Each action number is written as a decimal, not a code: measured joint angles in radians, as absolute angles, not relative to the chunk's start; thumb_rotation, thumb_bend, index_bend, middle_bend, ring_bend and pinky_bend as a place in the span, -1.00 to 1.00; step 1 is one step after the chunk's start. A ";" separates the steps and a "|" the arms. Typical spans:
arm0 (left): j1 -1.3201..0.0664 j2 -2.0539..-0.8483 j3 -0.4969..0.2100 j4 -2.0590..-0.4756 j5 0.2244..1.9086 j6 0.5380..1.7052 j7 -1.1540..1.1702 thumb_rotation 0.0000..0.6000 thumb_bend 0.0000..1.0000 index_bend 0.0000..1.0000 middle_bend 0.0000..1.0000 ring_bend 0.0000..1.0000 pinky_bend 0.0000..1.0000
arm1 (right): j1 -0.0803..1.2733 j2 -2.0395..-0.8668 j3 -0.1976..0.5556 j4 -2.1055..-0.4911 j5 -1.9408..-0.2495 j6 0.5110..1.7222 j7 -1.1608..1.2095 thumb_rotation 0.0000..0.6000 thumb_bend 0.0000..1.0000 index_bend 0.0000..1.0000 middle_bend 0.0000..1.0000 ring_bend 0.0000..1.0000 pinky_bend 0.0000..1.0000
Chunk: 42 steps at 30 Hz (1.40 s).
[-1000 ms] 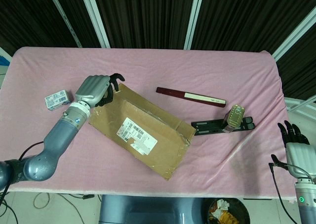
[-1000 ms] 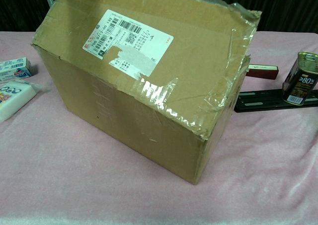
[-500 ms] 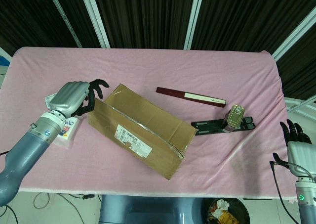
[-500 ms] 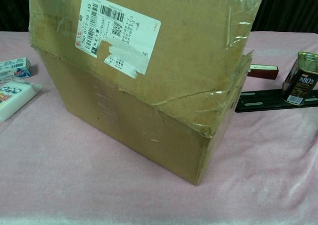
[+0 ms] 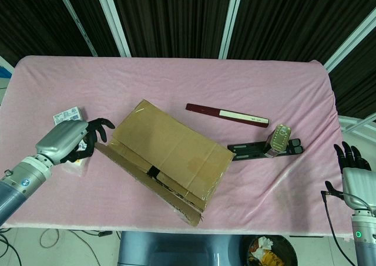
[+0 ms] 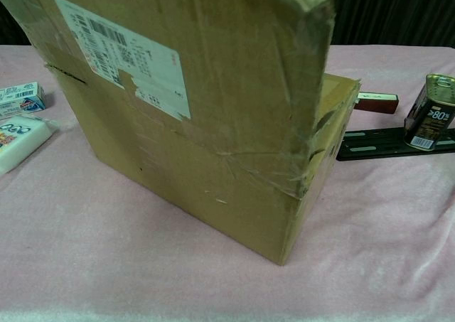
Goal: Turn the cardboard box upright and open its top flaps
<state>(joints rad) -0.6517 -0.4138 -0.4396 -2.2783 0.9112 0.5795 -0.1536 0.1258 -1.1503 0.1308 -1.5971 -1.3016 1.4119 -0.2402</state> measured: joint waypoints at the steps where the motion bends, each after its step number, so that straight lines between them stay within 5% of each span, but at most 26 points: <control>1: -0.625 -0.397 -0.444 -2.285 0.961 0.580 -0.188 1.00 0.82 -0.51 -0.18 -0.17 -0.06 | 0.126 -1.150 0.131 -1.597 -1.302 1.412 -0.241 1.00 -0.39 -1.00 -1.00 -1.00 -0.54; 6: -0.517 -0.324 -0.443 -2.302 1.169 0.602 -0.333 1.00 0.72 -0.55 -0.23 -0.18 -0.06 | 0.126 -1.153 0.133 -1.596 -1.294 1.412 -0.247 1.00 -0.39 -1.00 -1.00 -1.00 -0.54; 12: -0.406 -0.251 -0.410 -2.287 1.397 0.663 -0.525 1.00 0.05 -0.58 -0.26 -0.27 -0.17 | 0.126 -1.153 0.135 -1.596 -1.291 1.416 -0.252 1.00 -0.39 -1.00 -1.00 -1.00 -0.54; 16: -0.333 -0.240 -0.360 -2.250 1.511 0.777 -0.621 1.00 -0.29 -0.63 -0.36 -0.48 -0.31 | 0.123 -1.153 0.133 -1.604 -1.298 1.424 -0.257 1.00 -0.39 -1.00 -1.00 -1.00 -0.54; 20: -0.257 -0.285 -0.299 -2.196 1.557 0.933 -0.634 1.00 -0.43 -0.74 -0.60 -0.78 -0.63 | 0.123 -1.153 0.130 -1.611 -1.301 1.426 -0.267 1.00 -0.39 -1.00 -1.00 -1.00 -0.54; 27: -0.159 -0.461 -0.234 -2.083 1.557 1.153 -0.450 1.00 -0.46 -0.96 -0.85 -0.97 -0.88 | 0.129 -1.150 0.138 -1.647 -1.319 1.443 -0.285 1.00 -0.43 -1.00 -1.00 -1.00 -0.54; 34: -0.067 -0.836 -0.188 -1.859 1.507 1.440 -0.128 1.00 -0.49 -1.00 -0.92 -1.00 -0.91 | 0.156 -1.133 0.154 -1.783 -1.331 1.436 -0.332 1.00 -0.53 -1.00 -1.00 -1.00 -0.54; 42: -0.012 -1.043 -0.161 -1.615 1.480 1.581 -0.127 1.00 -0.49 -1.00 -0.93 -1.00 -0.91 | 0.255 -1.146 0.191 -2.030 -1.336 1.368 -0.441 1.00 -0.54 -1.00 -1.00 -1.00 -0.54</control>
